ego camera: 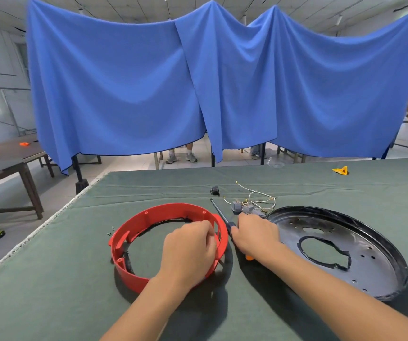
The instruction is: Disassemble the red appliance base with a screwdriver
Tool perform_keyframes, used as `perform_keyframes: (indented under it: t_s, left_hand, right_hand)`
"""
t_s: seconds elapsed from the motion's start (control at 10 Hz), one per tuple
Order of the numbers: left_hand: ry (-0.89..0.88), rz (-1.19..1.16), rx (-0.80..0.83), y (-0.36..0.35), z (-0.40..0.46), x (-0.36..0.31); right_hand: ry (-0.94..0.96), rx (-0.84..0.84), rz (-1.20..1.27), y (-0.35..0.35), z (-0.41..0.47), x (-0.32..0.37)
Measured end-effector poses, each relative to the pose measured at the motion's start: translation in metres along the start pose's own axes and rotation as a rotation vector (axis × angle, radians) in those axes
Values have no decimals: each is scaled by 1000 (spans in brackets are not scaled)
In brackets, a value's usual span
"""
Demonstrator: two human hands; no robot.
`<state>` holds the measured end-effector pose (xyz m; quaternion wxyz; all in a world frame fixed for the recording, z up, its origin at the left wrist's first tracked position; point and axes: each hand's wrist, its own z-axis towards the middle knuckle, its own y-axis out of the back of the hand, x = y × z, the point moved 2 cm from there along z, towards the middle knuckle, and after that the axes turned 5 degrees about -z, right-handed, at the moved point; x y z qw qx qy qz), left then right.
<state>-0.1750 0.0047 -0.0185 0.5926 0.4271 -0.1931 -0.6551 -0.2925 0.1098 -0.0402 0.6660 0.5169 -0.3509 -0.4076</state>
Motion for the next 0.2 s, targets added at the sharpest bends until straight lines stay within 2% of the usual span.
perform_keyframes:
  t_s: [0.1, 0.2]
  left_hand:
    - [-115, -170, -161, 24, -69, 7]
    - [-194, -228, -159, 7, -179, 53]
  right_hand:
    - [25, -49, 62, 6, -6, 1]
    - [9, -69, 290, 9, -11, 2]
